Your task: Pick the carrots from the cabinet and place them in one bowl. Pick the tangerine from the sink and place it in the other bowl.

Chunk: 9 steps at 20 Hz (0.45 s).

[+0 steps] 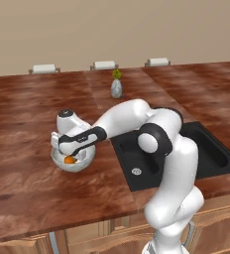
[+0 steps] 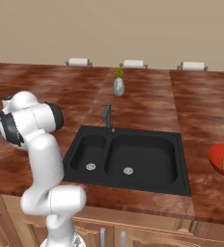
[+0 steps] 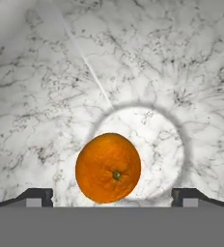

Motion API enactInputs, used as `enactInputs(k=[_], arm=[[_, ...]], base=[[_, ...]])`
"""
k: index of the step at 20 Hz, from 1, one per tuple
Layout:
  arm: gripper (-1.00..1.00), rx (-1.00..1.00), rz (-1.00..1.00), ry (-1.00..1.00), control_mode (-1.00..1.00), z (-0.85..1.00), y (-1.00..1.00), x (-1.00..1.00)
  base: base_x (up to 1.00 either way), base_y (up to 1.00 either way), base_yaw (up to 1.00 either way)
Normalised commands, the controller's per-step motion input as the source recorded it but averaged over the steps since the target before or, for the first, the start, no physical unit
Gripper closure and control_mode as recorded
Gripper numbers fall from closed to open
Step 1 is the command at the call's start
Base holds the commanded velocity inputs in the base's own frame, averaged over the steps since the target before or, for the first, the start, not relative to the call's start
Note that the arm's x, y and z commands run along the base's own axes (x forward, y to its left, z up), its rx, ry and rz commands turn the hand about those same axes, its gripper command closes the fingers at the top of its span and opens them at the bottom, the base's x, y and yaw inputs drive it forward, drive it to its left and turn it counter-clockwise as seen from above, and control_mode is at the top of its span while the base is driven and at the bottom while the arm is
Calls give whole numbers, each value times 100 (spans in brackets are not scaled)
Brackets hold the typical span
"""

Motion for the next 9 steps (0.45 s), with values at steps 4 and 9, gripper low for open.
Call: enactInputs(k=[4,9], arm=[[-100,0,-3,0,-100,24,-13,-13],[-100,0,-1,0,-100,34,-9,-15]], base=[[0,0,0],[0,0,0]])
